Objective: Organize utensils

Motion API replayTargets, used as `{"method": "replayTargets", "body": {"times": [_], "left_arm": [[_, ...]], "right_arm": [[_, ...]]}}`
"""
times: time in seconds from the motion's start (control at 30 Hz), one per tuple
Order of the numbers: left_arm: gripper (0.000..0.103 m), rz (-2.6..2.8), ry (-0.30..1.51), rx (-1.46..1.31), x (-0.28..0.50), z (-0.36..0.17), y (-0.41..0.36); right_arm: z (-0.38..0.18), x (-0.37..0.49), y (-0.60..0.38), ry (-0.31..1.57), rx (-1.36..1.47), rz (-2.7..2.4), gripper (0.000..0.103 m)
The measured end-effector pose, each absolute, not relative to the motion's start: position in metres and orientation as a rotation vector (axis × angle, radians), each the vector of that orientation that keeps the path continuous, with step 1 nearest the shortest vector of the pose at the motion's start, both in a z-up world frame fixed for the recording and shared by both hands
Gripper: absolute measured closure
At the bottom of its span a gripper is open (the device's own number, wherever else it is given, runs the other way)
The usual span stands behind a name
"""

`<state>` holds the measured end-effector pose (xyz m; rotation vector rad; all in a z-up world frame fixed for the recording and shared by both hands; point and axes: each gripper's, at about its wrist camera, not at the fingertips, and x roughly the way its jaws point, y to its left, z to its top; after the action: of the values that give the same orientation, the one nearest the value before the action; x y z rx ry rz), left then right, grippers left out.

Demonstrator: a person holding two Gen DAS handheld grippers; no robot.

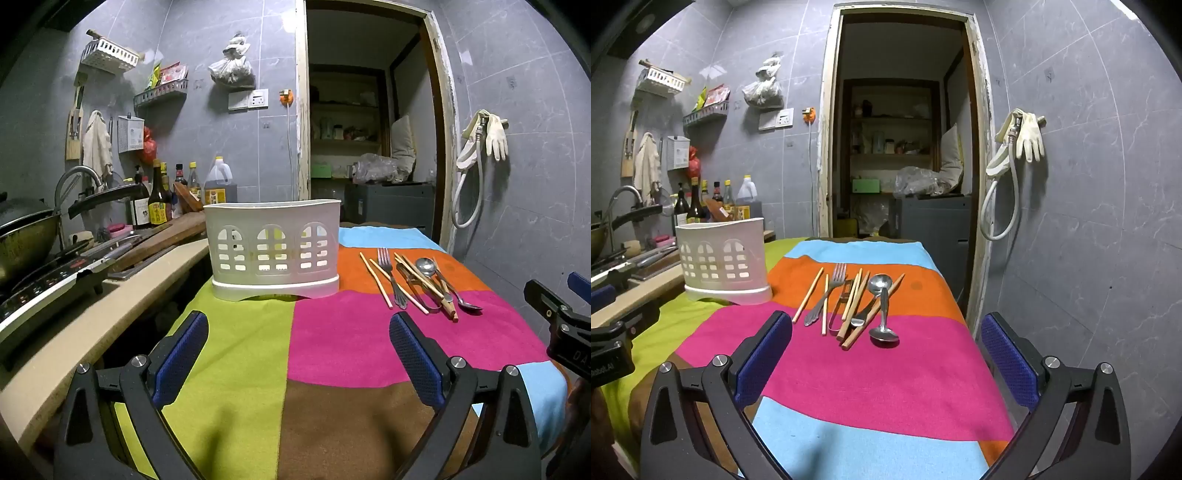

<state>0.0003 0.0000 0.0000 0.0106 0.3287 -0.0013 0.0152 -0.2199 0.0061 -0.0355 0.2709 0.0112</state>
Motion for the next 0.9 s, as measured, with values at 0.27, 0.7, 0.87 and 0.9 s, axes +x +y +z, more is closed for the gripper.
{"method": "replayTargets", "body": {"times": [0.27,0.7,0.87,0.9], "left_arm": [[0.007,-0.005,0.326,0.01,0.0003,-0.0004,-0.0014],[0.007,-0.004,0.324,0.007,0.0004,-0.0002,0.0004],[0.007,-0.004,0.324,0.009,0.0003,-0.0001,0.0003],[0.007,-0.004,0.324,0.009,0.0003,-0.0001,0.0002]], "right_arm": [[0.0053,0.0157,-0.2196,0.271,-0.037,0.01,0.0],[0.004,0.0165,-0.2197,0.272,-0.032,0.011,0.0],[0.0034,0.0169,-0.2199,0.273,-0.032,0.011,0.0],[0.0032,0.017,-0.2199,0.273,-0.032,0.011,0.0]]}}
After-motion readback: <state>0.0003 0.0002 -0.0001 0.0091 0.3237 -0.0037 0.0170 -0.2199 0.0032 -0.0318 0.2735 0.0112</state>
